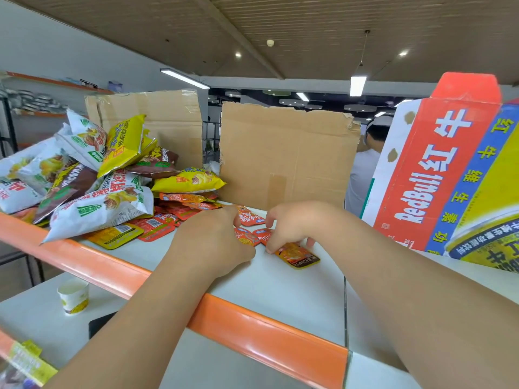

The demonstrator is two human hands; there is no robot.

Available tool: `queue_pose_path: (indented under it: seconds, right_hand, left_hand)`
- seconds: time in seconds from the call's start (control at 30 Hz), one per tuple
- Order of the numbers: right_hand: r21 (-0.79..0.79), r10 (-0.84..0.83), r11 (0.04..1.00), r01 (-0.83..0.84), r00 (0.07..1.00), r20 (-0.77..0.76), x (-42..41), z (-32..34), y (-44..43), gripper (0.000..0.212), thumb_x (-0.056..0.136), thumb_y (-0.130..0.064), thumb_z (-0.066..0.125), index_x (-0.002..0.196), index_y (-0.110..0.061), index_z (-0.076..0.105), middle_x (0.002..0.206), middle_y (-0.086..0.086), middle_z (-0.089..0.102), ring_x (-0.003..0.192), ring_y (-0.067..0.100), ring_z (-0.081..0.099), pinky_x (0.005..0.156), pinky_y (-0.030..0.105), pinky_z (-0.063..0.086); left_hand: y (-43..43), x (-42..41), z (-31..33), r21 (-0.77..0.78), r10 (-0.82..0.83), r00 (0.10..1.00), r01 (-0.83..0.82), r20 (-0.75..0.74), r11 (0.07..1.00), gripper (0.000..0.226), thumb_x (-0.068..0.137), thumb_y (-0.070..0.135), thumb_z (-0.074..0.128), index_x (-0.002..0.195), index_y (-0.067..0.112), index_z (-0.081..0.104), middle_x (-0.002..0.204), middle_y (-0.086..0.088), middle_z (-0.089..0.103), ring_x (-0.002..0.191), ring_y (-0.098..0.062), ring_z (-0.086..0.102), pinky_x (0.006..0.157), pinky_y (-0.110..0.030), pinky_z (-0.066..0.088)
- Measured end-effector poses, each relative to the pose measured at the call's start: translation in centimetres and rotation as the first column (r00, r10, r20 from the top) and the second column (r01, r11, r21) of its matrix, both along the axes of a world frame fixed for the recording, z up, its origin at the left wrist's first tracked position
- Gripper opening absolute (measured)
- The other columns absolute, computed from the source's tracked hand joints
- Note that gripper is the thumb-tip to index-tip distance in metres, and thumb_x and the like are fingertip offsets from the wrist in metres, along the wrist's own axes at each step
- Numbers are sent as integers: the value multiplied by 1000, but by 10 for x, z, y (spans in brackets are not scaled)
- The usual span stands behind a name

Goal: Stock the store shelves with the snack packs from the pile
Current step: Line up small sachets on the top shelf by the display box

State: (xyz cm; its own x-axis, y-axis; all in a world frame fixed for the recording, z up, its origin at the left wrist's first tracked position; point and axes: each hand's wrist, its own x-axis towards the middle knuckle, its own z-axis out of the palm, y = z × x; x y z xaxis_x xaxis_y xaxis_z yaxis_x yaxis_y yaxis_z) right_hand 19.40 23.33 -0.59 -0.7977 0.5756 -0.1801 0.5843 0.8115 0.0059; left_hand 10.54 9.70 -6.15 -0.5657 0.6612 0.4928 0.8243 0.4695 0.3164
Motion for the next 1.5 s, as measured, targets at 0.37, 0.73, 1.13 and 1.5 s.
queue_pose_path:
  seconds: [0.37, 0.73, 1.13, 1.5]
  right_hand:
    - [-26, 6, 1000, -12, 975, -222, 14, 21, 14, 53, 78, -30, 79, 126, -28, 56, 90, -6, 59, 82, 20, 66, 73, 42, 63]
    - [50, -116, 987, 152, 898, -425, 153, 48, 26, 52, 76, -44, 78, 123, -46, 55, 109, -10, 63, 93, 16, 63, 85, 39, 56]
    - [17, -357, 902, 432, 766, -534, 381, 63, 40, 38, 77, -45, 81, 108, -40, 58, 106, -12, 60, 86, 17, 65, 72, 34, 54]
    - [-12, -530, 746, 665, 584, -616, 655, 53, 105, 36, 74, -41, 83, 102, -33, 61, 100, -4, 64, 91, 20, 63, 79, 33, 50]
  left_hand:
    - [3, -10, -2, 114, -27, 997, 19, 68, 993, 39, 73, 51, 72, 102, 32, 53, 85, 9, 63, 84, -22, 59, 65, -34, 41]
    - [15, 51, 42, 103, -306, 943, 320, -129, 942, 41, 71, 51, 71, 101, 37, 48, 90, 11, 69, 80, -14, 63, 64, -33, 51]
    - [87, 234, 93, -39, -604, 768, 611, -212, 791, 37, 76, 51, 72, 101, 41, 47, 81, 11, 64, 63, -3, 57, 61, -31, 54]
    - [186, 501, 99, -69, -748, 629, 754, -212, 653, 44, 71, 58, 70, 106, 37, 52, 90, 8, 70, 73, -7, 60, 64, -31, 53]
